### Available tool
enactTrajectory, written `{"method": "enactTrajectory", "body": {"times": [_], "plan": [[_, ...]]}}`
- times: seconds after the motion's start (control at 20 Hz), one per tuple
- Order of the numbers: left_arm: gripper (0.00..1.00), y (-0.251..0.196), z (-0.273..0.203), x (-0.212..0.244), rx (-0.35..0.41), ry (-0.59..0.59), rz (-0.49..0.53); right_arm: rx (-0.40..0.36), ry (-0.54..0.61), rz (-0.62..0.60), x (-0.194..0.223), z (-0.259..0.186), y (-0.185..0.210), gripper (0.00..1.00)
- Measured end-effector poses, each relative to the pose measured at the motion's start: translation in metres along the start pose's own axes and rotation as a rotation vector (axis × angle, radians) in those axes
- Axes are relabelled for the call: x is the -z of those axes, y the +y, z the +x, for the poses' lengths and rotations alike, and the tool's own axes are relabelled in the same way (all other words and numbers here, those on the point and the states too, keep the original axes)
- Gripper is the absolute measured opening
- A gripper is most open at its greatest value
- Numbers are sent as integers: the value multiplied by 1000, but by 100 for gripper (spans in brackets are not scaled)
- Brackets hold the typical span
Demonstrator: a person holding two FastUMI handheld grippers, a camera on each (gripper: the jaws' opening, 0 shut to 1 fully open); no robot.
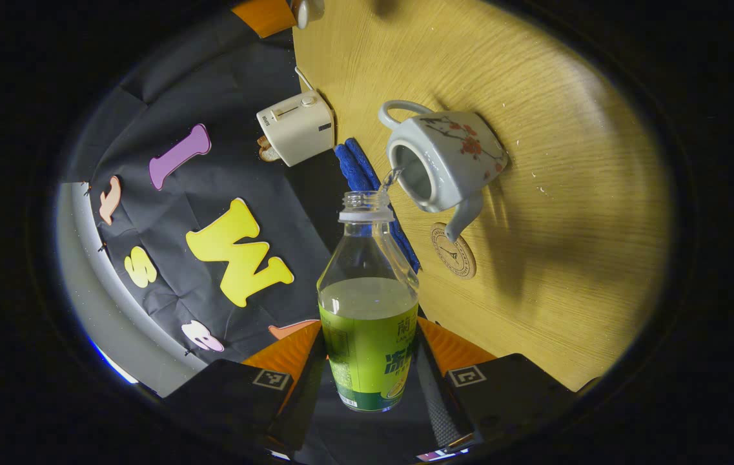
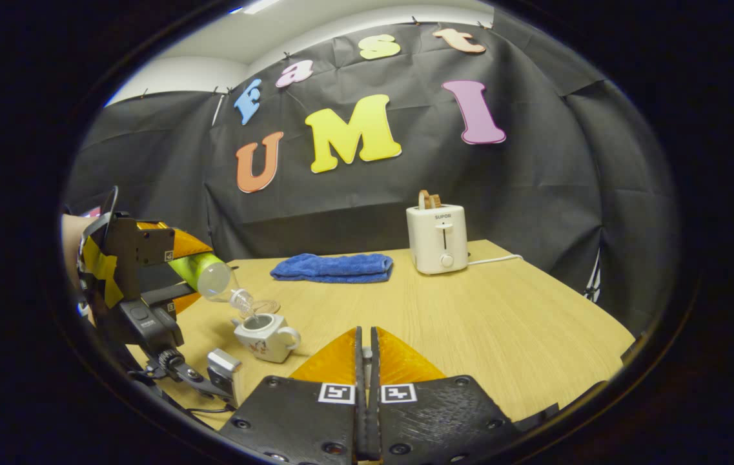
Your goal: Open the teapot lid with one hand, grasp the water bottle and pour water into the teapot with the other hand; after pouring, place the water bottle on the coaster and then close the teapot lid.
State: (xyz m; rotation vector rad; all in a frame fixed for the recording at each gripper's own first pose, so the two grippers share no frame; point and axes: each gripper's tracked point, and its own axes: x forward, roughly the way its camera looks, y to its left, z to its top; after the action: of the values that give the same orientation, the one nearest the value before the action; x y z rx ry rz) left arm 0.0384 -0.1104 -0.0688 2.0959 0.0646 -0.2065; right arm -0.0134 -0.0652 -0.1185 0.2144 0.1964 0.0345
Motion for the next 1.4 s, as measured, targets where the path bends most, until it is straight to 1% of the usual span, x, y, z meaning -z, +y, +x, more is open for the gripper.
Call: {"method": "enactTrajectory", "body": {"times": [0.15,0.25,0.4,0.45,0.7,1.0,1.05,1.1,1.15,1.2,1.3,1.4], "plan": [[74,7,1,2,-20,2,63,1,-2,0,0,-1,-2,0],[73,8,-1,5,-15,8,77,1,-3,2,1,-2,-2,0],[74,24,0,5,-62,17,140,-2,-1,9,2,-2,-2,0],[73,24,0,5,-66,17,152,-5,2,13,2,-1,-2,0],[74,25,-1,4,-56,15,184,-30,16,36,7,-5,2,0],[74,24,-3,3,-52,19,198,-25,12,36,7,-6,-2,0],[74,25,-4,3,-54,16,198,-22,12,35,7,-7,-2,0],[76,24,-4,3,-54,12,193,-12,16,33,7,-8,-3,0],[74,25,-4,3,-58,7,182,-5,18,31,7,-11,-3,0],[73,23,-4,3,-59,3,160,1,14,28,5,-16,-2,0],[74,19,-2,3,-56,-15,86,31,10,-8,0,-25,-4,0],[73,12,-2,2,-48,-38,-9,57,-3,-30,-7,-34,-4,0]]}}
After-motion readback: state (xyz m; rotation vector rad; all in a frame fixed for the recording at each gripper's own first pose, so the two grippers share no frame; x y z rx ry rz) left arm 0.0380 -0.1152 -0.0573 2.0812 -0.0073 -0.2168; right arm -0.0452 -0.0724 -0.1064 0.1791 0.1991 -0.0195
